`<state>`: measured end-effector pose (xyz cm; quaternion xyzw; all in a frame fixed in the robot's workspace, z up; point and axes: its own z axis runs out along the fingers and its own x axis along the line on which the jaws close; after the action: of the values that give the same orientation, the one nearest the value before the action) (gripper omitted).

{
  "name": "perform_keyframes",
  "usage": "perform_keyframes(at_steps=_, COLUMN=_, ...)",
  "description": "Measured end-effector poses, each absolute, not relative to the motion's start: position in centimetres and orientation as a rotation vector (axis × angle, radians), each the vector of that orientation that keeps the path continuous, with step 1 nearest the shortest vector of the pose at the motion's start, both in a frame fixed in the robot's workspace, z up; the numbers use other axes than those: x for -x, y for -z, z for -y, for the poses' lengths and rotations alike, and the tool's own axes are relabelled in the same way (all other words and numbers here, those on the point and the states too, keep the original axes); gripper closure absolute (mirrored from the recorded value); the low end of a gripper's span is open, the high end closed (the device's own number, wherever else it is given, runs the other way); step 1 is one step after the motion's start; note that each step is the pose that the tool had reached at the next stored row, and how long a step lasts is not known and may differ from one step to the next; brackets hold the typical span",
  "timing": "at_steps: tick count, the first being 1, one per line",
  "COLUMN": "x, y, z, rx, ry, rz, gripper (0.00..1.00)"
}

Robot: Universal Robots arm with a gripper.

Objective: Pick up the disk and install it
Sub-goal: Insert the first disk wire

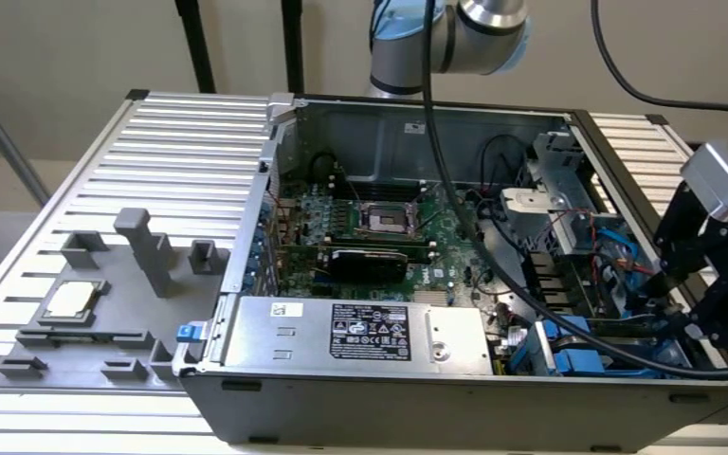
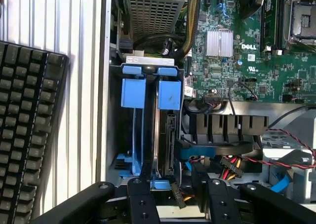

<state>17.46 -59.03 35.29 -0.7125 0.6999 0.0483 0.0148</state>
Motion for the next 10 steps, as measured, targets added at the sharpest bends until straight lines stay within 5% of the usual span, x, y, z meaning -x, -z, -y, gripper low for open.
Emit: perform_keyframes(at_steps=10, x=-17.70, y=-34.71, z=59.06, rx=2.315, ry=-0.152, rz=-2.081, gripper=0.55)
